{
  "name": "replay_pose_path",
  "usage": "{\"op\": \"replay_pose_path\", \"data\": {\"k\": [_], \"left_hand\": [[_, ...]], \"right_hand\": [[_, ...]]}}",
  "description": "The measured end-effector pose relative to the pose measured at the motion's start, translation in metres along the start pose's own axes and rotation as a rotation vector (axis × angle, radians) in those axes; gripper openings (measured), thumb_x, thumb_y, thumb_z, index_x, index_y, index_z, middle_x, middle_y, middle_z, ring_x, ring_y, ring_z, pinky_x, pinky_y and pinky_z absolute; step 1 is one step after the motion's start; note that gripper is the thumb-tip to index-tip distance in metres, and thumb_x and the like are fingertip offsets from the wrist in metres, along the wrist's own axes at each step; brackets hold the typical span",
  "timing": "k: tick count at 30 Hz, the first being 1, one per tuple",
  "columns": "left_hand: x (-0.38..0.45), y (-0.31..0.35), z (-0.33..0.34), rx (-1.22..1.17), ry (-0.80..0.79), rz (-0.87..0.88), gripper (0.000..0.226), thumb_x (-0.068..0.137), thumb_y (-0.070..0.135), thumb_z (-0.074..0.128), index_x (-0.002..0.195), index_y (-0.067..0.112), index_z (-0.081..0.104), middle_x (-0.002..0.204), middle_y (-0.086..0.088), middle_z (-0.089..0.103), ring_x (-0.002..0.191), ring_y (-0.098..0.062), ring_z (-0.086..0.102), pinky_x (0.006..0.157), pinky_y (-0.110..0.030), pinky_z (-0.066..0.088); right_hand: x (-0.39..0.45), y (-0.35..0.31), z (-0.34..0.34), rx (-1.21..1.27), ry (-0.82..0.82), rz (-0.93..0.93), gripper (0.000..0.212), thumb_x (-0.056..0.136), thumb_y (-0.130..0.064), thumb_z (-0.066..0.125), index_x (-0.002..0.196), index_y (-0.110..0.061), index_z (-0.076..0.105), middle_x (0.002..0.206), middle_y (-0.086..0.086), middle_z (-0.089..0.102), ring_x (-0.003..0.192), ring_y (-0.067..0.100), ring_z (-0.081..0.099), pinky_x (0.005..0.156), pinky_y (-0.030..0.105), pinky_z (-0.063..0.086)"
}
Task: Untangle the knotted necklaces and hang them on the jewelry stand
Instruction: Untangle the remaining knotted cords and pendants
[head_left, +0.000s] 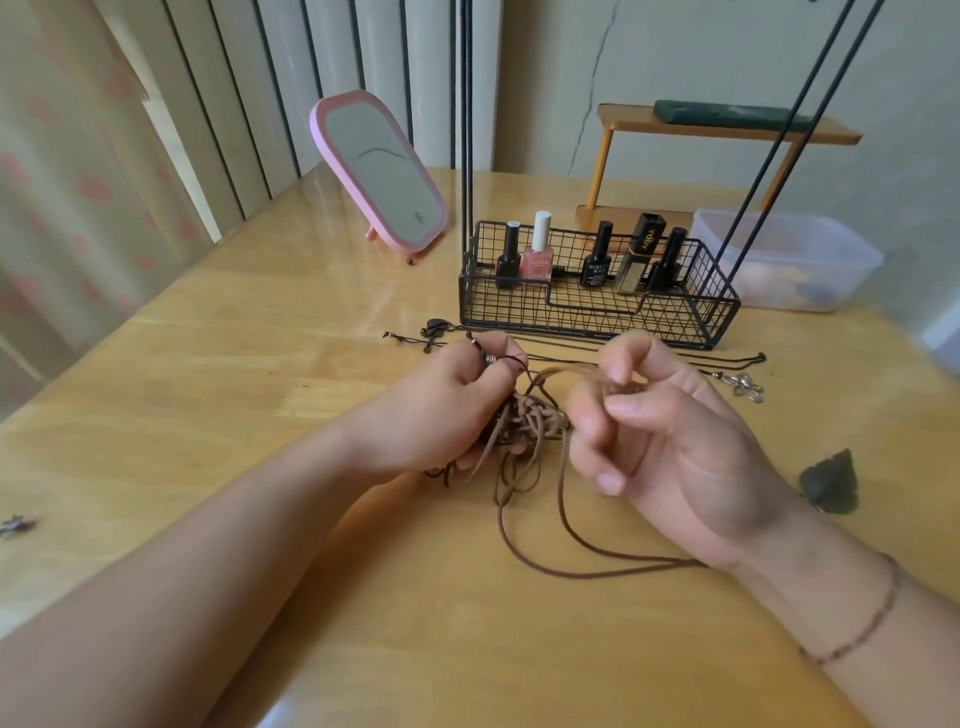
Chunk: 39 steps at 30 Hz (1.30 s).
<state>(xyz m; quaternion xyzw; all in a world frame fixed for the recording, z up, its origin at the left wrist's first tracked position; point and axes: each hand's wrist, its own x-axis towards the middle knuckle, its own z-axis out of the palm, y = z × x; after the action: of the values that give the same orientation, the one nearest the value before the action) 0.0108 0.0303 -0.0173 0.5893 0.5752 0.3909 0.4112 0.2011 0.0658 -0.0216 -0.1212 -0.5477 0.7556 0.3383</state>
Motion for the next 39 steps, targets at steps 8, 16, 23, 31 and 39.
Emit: {"op": "replay_pose_path", "data": {"k": [8,16,23,31,39], "left_hand": [[0.000,0.002,-0.002,0.025,0.030,-0.036,0.018,0.108,0.025,0.035,0.099,0.016,0.048,0.065,-0.011,0.045,0.042,-0.013,0.050,0.045,-0.026,0.040],[0.005,-0.005,-0.004,-0.004,0.050,-0.075,0.021,0.107,0.029,0.037,0.097,0.017,0.051,0.082,-0.014,0.051,0.059,-0.029,0.054,0.051,-0.033,0.044],[0.002,-0.002,-0.005,-0.029,0.025,-0.090,0.024,0.107,0.029,0.038,0.101,0.010,0.051,0.101,-0.025,0.068,0.042,-0.016,0.043,0.041,-0.023,0.034],[-0.002,0.005,-0.005,-0.122,-0.012,-0.008,0.021,0.106,0.019,0.039,0.097,0.007,0.055,0.091,0.001,0.071,0.045,-0.013,0.044,0.039,-0.020,0.036],[0.001,0.002,-0.009,-0.153,0.036,-0.044,0.016,0.106,0.023,0.041,0.099,0.014,0.051,0.091,-0.004,0.072,0.042,-0.009,0.044,0.036,-0.018,0.033]], "right_hand": [[-0.006,-0.020,-0.013,-0.256,0.034,-0.341,0.031,0.060,-0.027,0.078,0.091,-0.024,0.073,0.061,-0.009,0.058,0.060,0.035,0.028,0.061,0.047,0.019],[-0.005,-0.023,-0.011,0.041,-0.023,-0.239,0.039,0.065,-0.025,0.081,0.101,-0.013,0.072,0.047,0.000,0.046,0.044,0.013,0.038,0.057,0.028,0.041],[-0.008,-0.035,-0.011,-0.096,-0.049,0.022,0.058,0.078,-0.032,0.080,0.130,-0.017,0.061,0.056,0.001,0.047,0.043,0.010,0.028,0.042,0.025,0.018],[-0.003,-0.024,-0.012,-1.043,0.194,0.029,0.029,0.087,-0.046,0.058,0.076,-0.025,0.075,0.046,-0.010,0.048,0.044,0.005,0.038,0.050,0.022,0.032],[-0.004,-0.022,-0.017,-0.304,0.019,-0.131,0.038,0.100,-0.039,0.047,0.075,-0.013,0.058,0.057,-0.005,0.042,0.056,0.019,0.040,0.063,0.032,0.043]]}}
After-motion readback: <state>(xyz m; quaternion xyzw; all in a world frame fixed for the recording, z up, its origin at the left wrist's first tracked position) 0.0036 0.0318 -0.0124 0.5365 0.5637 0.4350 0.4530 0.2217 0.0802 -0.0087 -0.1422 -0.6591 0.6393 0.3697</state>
